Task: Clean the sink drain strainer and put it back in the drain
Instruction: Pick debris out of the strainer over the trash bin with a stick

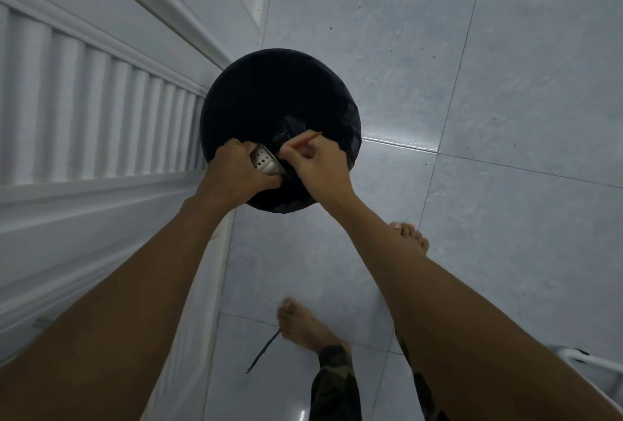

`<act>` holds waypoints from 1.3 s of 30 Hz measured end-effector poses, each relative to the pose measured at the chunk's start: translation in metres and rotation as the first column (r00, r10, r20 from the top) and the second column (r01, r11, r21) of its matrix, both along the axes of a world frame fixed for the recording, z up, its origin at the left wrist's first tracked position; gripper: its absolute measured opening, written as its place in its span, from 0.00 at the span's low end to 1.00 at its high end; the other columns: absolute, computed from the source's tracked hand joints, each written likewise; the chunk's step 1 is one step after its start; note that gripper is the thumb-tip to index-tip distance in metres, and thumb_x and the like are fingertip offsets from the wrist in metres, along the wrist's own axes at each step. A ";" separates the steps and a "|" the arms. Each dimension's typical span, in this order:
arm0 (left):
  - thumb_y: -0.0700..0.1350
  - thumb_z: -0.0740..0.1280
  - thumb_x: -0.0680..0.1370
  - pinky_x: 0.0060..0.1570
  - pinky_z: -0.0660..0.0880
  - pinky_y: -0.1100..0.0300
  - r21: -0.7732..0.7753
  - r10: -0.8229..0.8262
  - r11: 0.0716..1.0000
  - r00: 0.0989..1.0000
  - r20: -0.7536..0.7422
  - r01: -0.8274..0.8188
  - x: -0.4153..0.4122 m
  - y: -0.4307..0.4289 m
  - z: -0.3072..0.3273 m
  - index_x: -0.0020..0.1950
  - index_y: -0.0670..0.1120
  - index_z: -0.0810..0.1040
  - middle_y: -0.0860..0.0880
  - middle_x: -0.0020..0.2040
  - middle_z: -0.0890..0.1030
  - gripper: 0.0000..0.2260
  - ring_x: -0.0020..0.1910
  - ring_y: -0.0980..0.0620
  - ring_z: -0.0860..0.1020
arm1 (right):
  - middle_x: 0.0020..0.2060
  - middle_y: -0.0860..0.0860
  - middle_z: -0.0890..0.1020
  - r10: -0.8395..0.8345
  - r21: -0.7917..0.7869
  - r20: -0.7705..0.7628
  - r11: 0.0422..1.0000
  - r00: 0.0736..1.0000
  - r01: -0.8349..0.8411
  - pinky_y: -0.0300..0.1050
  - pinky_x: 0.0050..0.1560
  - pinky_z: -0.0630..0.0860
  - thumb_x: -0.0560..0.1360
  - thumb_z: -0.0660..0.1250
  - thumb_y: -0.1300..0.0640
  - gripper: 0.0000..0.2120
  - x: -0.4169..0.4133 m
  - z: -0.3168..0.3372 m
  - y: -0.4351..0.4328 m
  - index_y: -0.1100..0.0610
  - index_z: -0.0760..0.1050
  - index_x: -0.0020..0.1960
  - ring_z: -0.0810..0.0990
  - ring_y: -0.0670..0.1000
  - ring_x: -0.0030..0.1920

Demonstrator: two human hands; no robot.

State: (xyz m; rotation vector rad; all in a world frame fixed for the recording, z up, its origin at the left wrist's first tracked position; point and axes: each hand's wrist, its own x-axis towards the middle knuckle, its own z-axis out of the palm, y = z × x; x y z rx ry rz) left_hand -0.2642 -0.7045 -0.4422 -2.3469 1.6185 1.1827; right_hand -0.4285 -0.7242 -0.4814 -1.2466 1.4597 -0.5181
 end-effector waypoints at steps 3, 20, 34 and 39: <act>0.55 0.81 0.65 0.37 0.77 0.58 0.010 0.005 1.000 1.000 -0.005 -0.005 -0.001 -0.001 0.001 0.47 0.45 0.78 0.47 0.42 0.79 0.21 0.39 0.49 0.80 | 0.35 0.36 0.79 -0.050 -0.023 -0.121 0.999 0.991 0.048 0.20 0.38 0.69 0.79 0.70 0.54 0.02 -0.002 -0.004 0.002 0.51 0.81 0.48 0.79 0.34 0.36; 0.57 0.81 0.65 0.35 0.68 0.65 0.005 0.018 1.000 1.000 -0.007 -0.018 -0.004 -0.002 0.003 0.48 0.46 0.78 0.50 0.44 0.76 0.22 0.40 0.56 0.76 | 0.40 0.41 0.83 -0.127 -0.028 -0.179 0.992 0.976 0.124 0.26 0.43 0.72 0.79 0.69 0.51 0.03 -0.010 0.001 -0.002 0.49 0.81 0.50 0.82 0.40 0.41; 0.50 0.82 0.66 0.54 0.80 0.47 0.000 0.024 1.000 0.994 0.107 -0.025 -0.012 -0.002 0.012 0.60 0.40 0.78 0.41 0.56 0.77 0.28 0.53 0.41 0.79 | 0.40 0.43 0.83 0.000 -0.206 -0.376 0.975 0.926 -0.083 0.29 0.39 0.70 0.81 0.66 0.49 0.06 -0.012 0.013 -0.002 0.48 0.80 0.52 0.77 0.42 0.36; 0.41 0.82 0.67 0.63 0.78 0.47 -0.042 0.175 0.984 0.985 -0.012 -0.175 -0.023 0.011 0.014 0.67 0.42 0.76 0.43 0.64 0.76 0.31 0.62 0.44 0.77 | 0.40 0.43 0.83 -0.009 -0.238 -0.392 0.967 0.920 -0.092 0.28 0.37 0.68 0.81 0.66 0.49 0.05 -0.012 0.017 0.004 0.48 0.80 0.51 0.75 0.42 0.36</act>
